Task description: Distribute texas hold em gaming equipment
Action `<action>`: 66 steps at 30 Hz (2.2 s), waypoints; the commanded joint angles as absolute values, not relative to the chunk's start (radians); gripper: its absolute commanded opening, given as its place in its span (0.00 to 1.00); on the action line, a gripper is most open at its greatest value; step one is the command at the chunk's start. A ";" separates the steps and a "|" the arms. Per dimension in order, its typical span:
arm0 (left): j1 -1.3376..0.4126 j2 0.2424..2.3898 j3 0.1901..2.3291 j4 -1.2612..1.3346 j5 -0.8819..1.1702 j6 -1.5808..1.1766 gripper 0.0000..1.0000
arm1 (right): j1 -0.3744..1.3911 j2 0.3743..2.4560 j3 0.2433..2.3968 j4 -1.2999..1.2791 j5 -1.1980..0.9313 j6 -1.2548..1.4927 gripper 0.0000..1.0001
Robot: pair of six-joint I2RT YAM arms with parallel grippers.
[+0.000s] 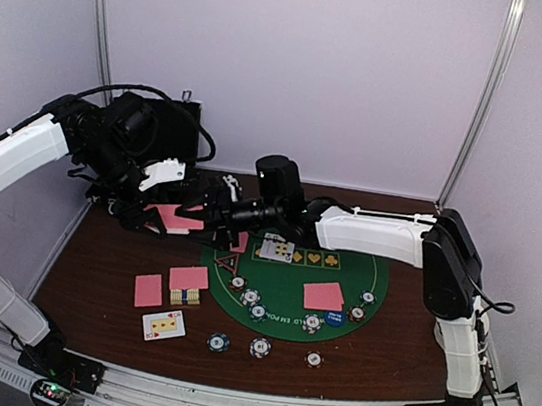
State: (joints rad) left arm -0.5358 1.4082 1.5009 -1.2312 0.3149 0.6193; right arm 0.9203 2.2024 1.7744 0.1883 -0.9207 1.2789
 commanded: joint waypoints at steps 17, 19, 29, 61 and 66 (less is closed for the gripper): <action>-0.529 1.388 1.522 -1.205 0.334 0.627 0.00 | 0.899 2.023 1.689 0.150 -0.951 1.260 0.63; -0.529 1.387 1.522 -1.206 0.333 0.627 0.00 | 0.899 2.017 1.683 0.143 -0.956 1.259 0.58; -0.529 1.386 1.520 -1.205 0.328 0.627 0.00 | 0.900 2.008 1.662 0.141 -0.982 1.271 0.31; -0.529 1.389 1.499 -1.204 0.316 0.631 0.00 | 0.710 1.908 1.724 -0.502 -0.914 0.786 0.00; -0.529 1.385 1.496 -1.205 0.310 0.634 0.00 | 0.681 1.946 1.856 -0.825 -0.710 0.539 0.00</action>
State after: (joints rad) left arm -0.5354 1.4078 1.5002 -1.2289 0.3103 0.6193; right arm 0.6926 1.9381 1.7481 -0.5282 -0.8856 0.7883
